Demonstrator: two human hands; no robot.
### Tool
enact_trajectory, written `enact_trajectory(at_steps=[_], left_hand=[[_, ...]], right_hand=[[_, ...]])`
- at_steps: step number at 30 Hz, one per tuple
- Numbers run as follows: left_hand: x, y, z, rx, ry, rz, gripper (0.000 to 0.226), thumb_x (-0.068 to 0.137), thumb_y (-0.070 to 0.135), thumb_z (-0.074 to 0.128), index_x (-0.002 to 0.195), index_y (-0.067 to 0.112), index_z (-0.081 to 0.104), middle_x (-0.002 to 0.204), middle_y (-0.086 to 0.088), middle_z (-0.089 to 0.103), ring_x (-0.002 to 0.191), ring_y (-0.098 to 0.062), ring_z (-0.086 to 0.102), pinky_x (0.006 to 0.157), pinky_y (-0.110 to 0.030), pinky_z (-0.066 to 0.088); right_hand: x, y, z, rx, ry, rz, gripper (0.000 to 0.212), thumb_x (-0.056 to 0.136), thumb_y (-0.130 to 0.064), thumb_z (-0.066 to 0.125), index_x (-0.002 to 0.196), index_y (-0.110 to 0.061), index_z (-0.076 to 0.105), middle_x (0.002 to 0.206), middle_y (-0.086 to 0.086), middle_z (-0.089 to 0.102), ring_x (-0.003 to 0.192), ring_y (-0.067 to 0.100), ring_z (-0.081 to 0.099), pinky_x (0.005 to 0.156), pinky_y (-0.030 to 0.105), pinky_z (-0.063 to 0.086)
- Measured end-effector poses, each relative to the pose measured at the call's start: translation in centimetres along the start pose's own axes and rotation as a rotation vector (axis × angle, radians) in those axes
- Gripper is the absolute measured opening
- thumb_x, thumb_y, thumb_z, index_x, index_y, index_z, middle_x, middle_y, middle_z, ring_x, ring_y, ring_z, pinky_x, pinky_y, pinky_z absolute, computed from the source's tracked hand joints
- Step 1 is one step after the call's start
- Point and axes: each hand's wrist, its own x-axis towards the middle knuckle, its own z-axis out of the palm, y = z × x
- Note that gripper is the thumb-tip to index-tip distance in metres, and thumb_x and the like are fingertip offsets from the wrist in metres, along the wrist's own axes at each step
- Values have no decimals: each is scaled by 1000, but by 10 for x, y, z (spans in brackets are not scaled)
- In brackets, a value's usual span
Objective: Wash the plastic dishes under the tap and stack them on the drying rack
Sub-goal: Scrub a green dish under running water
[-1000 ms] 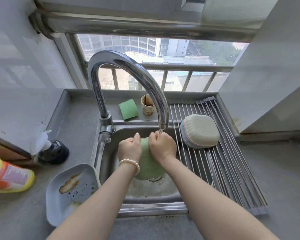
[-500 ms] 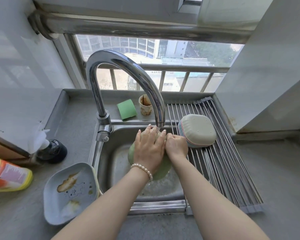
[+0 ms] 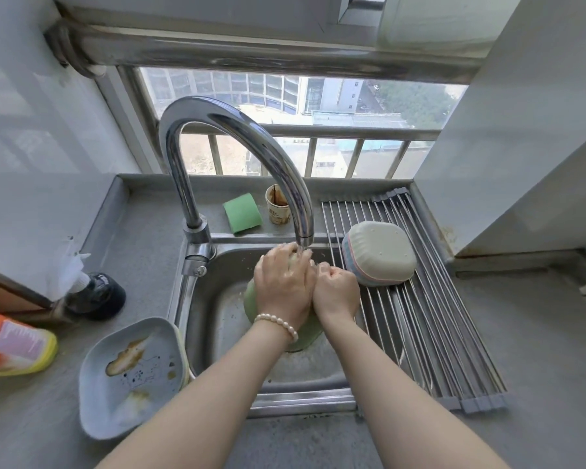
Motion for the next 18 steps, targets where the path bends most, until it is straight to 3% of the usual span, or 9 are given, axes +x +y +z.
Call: enact_trajectory(at_steps=[1,3,6,9,12,14,16,18], left_hand=[[2,-5,-1,-5,-51,40,35,83,38,43,86,18,72,89,-6,66,82,-29,63,70,-39,55],[9,-8,-10,-39,-255,-49,42,86,48,40,93,17,67,96,-4,64,91,-27,60,74,-34,50],[21,-12,-14,-104,-396,-223,32,91,49,46,87,20,60,100,-5,65,99,-26,59,76,-32,41],[32,-16,-19,-296,-444,-420,37,88,43,55,69,13,64,77,-10,67,78,-27,60,68,-30,40],[36,-29,-17,-676,-454,-596,37,86,34,65,66,2,67,61,-16,57,60,-21,48,60,-30,38],[32,-34,-20,-792,-389,-586,42,86,38,65,68,0,66,61,-10,55,61,-18,47,61,-30,40],[20,-40,-19,-723,-347,-498,49,81,57,56,68,10,61,63,0,56,63,-16,49,65,-31,40],[5,-42,-19,-577,-375,-410,48,76,64,44,88,21,59,80,4,61,76,-15,55,71,-30,44]], right_hand=[[-2,1,0,-25,-7,-27,39,97,-23,43,81,-1,70,88,20,69,84,36,60,64,31,33],[-3,3,-2,-71,-17,-82,39,98,-25,43,82,-1,70,89,20,69,87,36,60,65,32,32],[-2,2,-5,-73,-34,-133,43,96,-24,47,57,-8,59,63,13,61,72,33,54,60,32,30],[-2,0,-5,-55,-46,-124,54,90,-20,51,40,-14,31,41,-1,30,53,24,34,52,35,21],[2,2,-4,-3,-63,-93,55,83,-24,51,35,-13,27,34,1,22,45,19,25,48,34,21],[10,6,-4,54,-51,-9,56,86,-20,55,37,-13,29,39,-2,22,52,23,28,52,34,23],[21,7,-3,176,-17,129,50,86,-17,56,42,-15,32,47,2,30,58,22,32,57,33,26],[29,8,-3,333,4,263,46,83,-15,56,42,-15,36,50,3,33,61,20,33,59,34,29]])
